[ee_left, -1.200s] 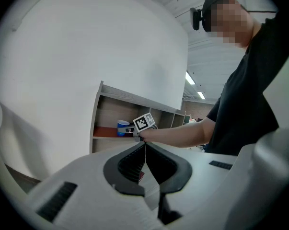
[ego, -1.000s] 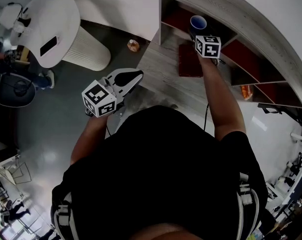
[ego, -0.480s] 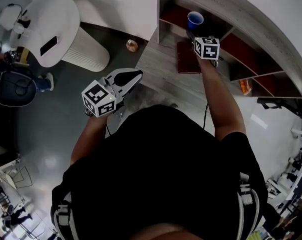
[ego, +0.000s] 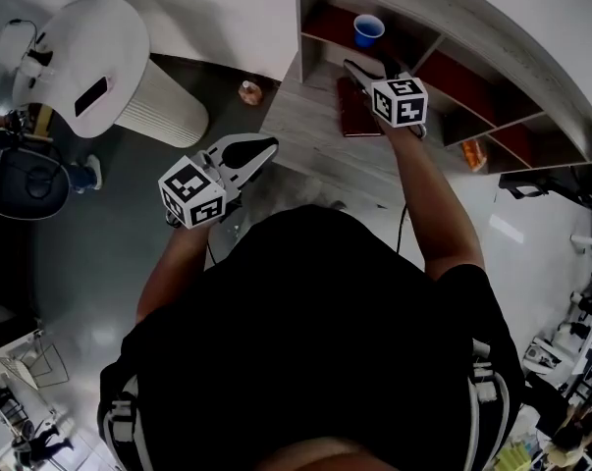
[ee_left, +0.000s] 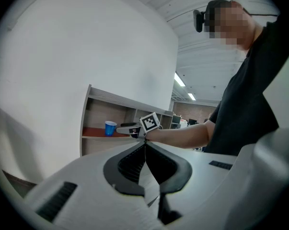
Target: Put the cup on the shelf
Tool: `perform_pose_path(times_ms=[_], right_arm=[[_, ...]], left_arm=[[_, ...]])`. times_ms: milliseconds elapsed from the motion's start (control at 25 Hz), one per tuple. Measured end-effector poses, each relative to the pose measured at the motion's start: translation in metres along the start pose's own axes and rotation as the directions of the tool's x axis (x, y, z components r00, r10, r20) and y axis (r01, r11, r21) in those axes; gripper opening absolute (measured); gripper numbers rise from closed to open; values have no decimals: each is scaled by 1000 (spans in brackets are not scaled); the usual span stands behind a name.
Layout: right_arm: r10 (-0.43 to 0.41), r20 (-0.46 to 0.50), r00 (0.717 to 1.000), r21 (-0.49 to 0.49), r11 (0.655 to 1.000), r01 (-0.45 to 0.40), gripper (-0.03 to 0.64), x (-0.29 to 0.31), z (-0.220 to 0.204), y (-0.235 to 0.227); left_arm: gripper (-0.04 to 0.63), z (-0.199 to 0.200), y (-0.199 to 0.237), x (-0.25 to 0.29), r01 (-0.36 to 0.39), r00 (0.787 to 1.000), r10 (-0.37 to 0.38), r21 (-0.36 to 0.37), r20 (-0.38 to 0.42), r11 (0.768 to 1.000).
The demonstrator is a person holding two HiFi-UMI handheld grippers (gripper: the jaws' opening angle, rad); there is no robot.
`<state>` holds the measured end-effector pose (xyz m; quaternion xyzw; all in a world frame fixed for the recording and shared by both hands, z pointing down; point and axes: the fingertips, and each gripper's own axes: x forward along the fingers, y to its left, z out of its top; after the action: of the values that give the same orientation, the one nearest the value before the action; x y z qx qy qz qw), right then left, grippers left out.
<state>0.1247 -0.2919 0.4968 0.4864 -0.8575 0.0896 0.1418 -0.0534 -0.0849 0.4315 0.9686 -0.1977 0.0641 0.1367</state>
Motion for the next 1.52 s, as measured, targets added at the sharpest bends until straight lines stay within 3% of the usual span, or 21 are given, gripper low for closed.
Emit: perform_pose_path(times_ms=[160,480,880,1240,1520], right_arm=[[41,39,998,-4,999,-41,337,-29,16,20],[38,126,991,-24,999,-35,334,-97,51,46],[-20,152,988,-29,999,24,190,-168,45,61],[-76,155,985,18,997,74,56,-205,30,62],[-117,126,985,78,991,108,31,-233,7,64]], left_arm=[[18,0,-9,-1,29,1000,-29,8,2,1000],[18,-1,-14,-1,77,997,-77,23,4,997],[19,15,-22,8,171,984,-173,56,39,984],[18,12,-30,22,222,975,-223,64,6,973],[18,18,-40,38,265,964,-267,75,11,961]])
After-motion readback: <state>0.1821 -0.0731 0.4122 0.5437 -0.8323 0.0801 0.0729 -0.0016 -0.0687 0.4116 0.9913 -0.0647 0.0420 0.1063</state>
